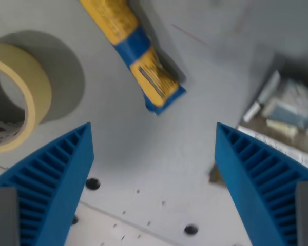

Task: Move above the blue bag

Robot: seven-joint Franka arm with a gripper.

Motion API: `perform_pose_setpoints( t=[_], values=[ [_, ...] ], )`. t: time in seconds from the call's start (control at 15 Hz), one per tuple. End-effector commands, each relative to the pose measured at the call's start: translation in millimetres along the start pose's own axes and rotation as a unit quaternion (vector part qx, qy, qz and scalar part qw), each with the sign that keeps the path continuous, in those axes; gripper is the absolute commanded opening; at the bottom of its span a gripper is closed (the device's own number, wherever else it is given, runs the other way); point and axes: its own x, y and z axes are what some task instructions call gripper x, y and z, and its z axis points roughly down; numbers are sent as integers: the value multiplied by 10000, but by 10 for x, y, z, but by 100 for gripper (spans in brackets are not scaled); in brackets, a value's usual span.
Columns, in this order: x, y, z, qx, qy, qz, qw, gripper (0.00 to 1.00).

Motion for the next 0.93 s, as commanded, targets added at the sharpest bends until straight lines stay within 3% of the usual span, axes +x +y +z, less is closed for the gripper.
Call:
perform_pose_setpoints(
  t=[0.07, 0.53, 0.93],
  values=[
    [43, -54, 108, 56, 495, -1661, 9848, 100],
    [239, -138, 359, 57, 403, -2263, 9732, 100],
    [377, -164, 508, 91, 273, -2313, 9725, 100]
  ],
)
